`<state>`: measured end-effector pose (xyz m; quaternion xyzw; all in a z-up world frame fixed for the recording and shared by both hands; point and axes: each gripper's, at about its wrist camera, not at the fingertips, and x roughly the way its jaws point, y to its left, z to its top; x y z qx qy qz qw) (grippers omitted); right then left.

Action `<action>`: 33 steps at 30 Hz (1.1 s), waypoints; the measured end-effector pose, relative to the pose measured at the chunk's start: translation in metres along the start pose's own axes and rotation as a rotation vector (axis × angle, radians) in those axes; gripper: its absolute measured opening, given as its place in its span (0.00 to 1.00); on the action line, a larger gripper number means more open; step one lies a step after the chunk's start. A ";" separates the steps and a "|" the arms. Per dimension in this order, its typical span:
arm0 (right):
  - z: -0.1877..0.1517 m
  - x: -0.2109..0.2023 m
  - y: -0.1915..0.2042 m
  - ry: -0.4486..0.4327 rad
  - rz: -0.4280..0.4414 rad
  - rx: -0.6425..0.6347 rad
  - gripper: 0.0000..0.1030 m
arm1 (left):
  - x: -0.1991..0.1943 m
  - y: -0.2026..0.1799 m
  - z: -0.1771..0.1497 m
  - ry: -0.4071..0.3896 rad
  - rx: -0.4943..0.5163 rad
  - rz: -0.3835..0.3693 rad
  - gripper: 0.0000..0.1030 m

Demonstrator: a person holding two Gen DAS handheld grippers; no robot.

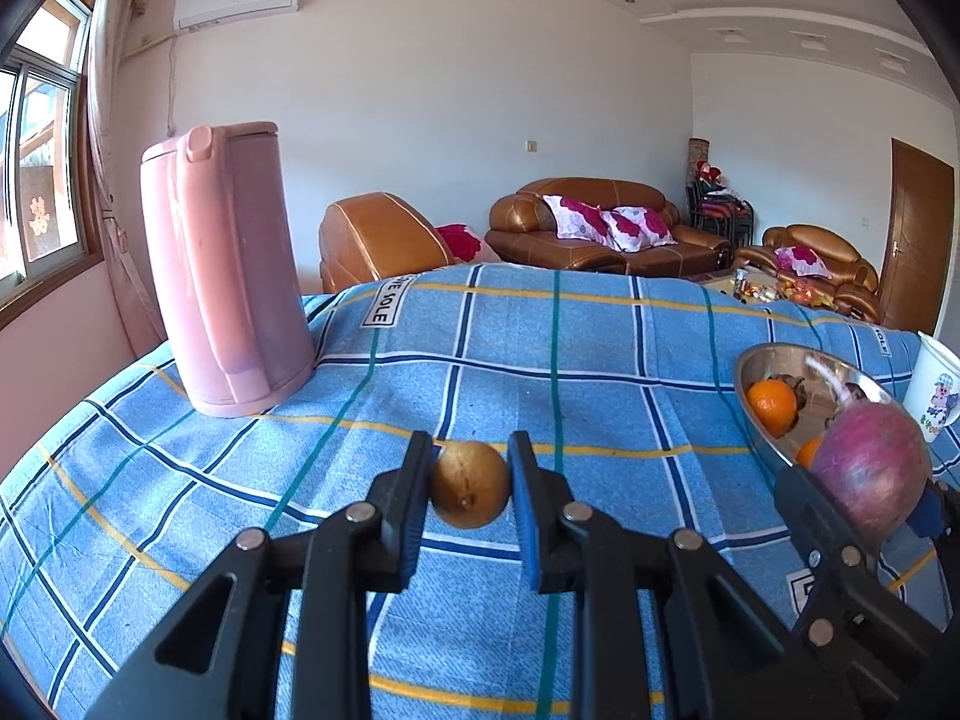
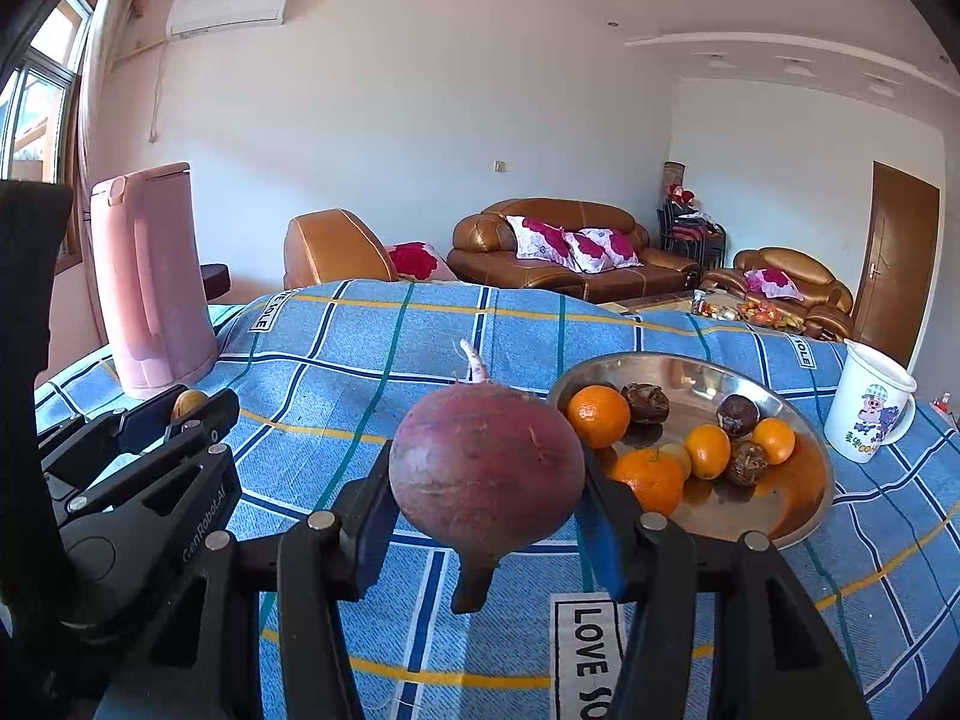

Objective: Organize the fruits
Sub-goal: 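Carry the purple fruit and the yellow fruit over the steel plate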

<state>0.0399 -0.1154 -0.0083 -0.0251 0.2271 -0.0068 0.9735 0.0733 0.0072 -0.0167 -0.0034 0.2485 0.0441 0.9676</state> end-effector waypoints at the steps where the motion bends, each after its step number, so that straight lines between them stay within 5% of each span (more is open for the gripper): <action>1: -0.001 -0.001 -0.002 0.000 -0.002 0.001 0.54 | -0.001 -0.002 0.000 0.001 0.003 -0.003 0.26; 33: -0.012 -0.023 -0.118 -0.001 -0.161 0.038 0.54 | -0.020 -0.107 -0.008 0.028 0.121 -0.132 0.26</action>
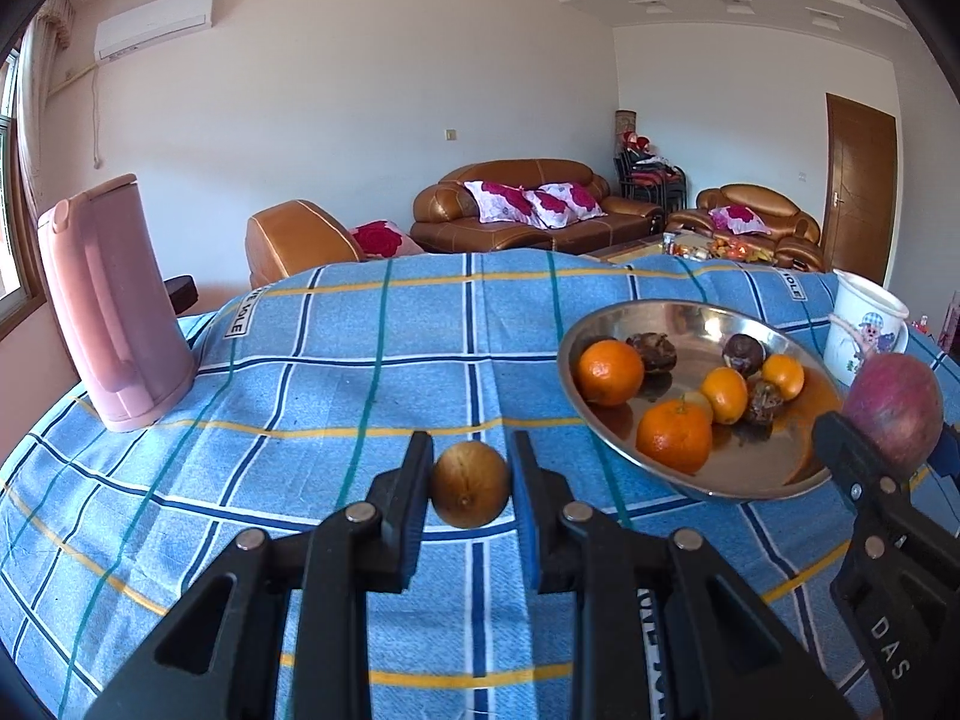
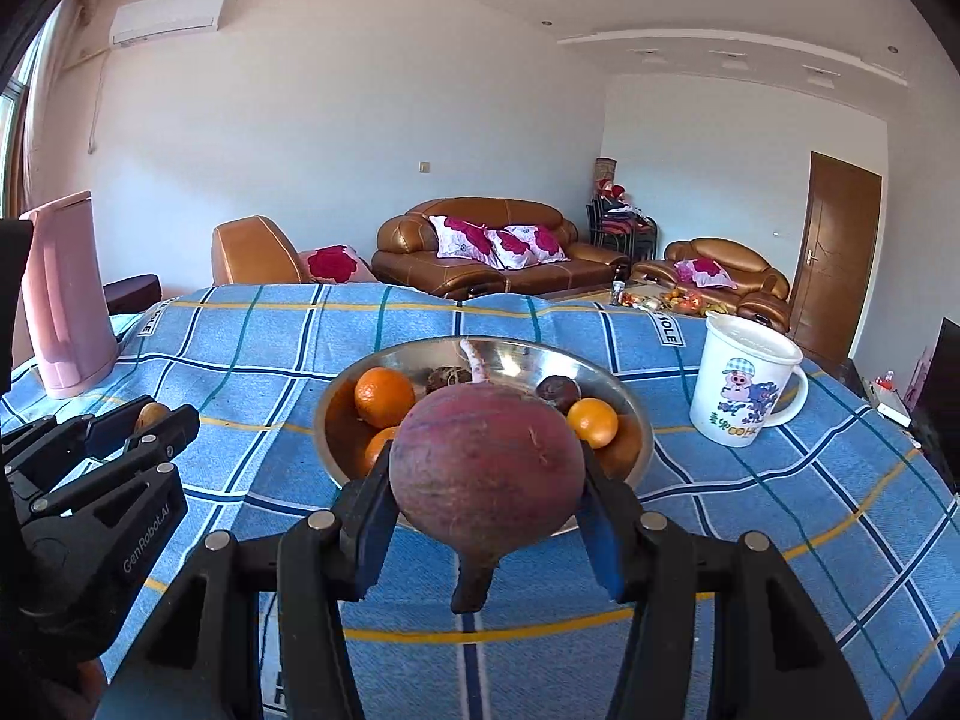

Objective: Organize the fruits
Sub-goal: 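Carry the purple fruit and the yellow fruit over the steel plate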

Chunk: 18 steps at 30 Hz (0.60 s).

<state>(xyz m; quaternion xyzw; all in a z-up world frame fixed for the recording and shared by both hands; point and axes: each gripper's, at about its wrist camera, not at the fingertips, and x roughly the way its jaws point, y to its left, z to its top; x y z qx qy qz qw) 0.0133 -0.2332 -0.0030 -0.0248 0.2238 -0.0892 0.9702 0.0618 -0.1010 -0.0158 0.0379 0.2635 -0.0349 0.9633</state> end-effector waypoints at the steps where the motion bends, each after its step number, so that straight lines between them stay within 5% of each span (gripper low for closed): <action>1: 0.000 0.000 -0.004 -0.001 -0.008 -0.003 0.54 | 0.000 -0.003 0.000 0.003 0.002 -0.007 0.26; 18: 0.004 0.027 -0.070 0.041 -0.103 -0.001 0.54 | 0.020 -0.071 0.015 0.043 0.038 -0.129 0.26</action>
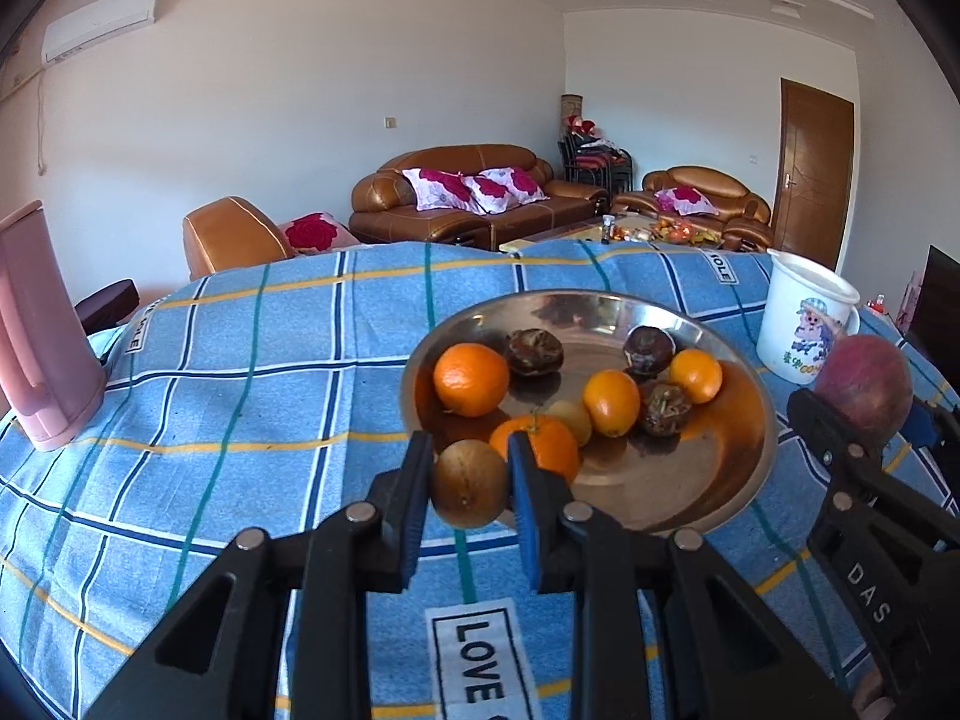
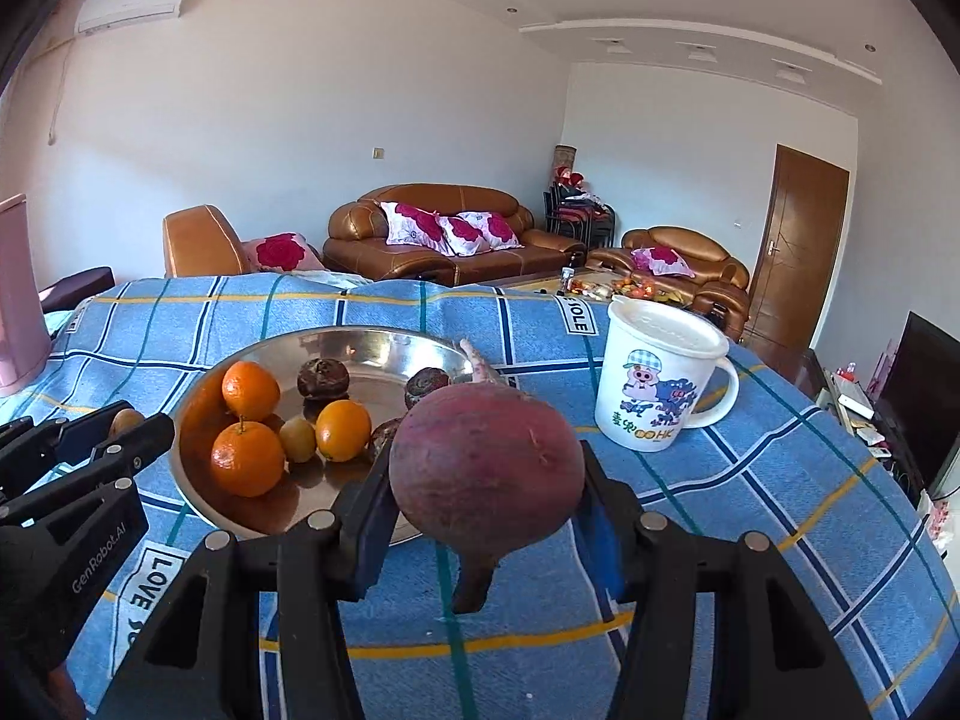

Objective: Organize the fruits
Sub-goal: 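Carry the purple fruit and the yellow fruit over the steel plate, then lower both fruits into the plate and open both tools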

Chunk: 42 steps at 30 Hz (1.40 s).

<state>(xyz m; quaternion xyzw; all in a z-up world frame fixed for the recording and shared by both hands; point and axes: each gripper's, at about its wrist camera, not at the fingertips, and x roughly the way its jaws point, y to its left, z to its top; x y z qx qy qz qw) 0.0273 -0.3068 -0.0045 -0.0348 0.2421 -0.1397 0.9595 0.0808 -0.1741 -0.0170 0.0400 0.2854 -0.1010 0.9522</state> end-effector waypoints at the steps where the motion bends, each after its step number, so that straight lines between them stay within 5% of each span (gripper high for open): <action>1: 0.001 0.004 -0.001 0.007 0.002 -0.004 0.54 | 0.003 -0.002 0.001 0.007 -0.004 -0.008 0.26; 23: 0.026 0.059 0.009 0.020 0.014 -0.042 0.55 | 0.052 -0.014 0.030 0.054 -0.098 -0.056 0.26; 42: 0.053 0.104 0.026 0.099 0.078 -0.010 0.54 | 0.064 0.000 0.036 0.059 -0.113 -0.015 0.26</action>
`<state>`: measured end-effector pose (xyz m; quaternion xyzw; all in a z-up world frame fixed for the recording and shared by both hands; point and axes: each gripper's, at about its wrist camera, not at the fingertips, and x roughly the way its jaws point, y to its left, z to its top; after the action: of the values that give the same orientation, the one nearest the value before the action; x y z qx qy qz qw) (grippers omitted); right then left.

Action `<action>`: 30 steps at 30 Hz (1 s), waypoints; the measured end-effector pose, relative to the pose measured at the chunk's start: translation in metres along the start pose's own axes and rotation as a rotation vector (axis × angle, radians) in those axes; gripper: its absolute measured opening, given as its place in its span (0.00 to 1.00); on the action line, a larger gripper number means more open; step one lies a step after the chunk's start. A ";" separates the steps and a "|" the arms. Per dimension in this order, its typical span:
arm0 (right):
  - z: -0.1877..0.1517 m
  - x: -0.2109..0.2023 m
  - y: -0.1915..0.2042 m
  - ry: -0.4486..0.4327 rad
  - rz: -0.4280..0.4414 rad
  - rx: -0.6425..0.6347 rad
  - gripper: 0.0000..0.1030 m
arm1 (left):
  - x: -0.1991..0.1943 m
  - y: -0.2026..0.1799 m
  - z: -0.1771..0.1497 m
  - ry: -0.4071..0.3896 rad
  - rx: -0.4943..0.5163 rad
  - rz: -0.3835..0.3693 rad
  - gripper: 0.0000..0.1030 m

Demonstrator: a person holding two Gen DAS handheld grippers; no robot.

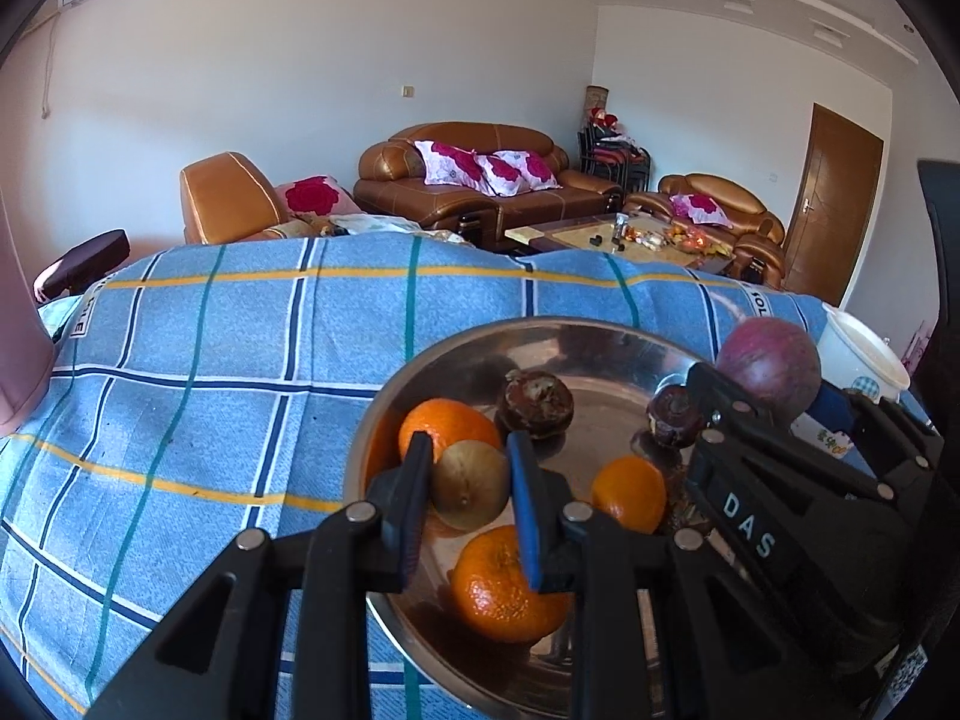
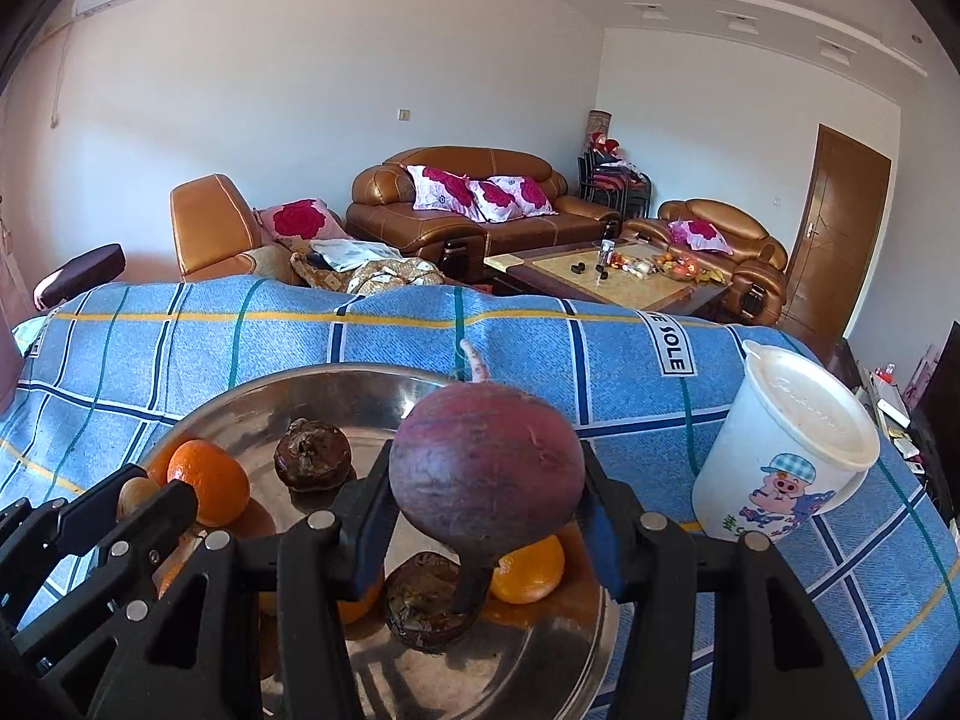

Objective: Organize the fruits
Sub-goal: 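Lower both fruits into the plate and open both tools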

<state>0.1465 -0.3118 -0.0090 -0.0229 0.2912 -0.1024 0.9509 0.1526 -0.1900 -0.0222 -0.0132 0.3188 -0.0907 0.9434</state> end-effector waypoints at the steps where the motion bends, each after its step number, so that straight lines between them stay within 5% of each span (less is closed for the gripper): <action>1: 0.000 0.001 -0.001 0.003 0.004 0.008 0.54 | 0.001 0.000 0.000 0.003 -0.002 -0.001 0.26; 20: 0.017 0.017 0.006 0.079 0.020 -0.012 0.54 | 0.013 -0.003 0.008 0.009 0.015 -0.004 0.26; 30: 0.033 0.015 -0.007 0.099 0.095 0.034 0.54 | 0.019 0.035 0.030 0.017 -0.066 -0.021 0.26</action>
<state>0.1757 -0.3227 0.0107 0.0121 0.3369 -0.0629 0.9394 0.1912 -0.1596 -0.0130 -0.0466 0.3292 -0.0902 0.9388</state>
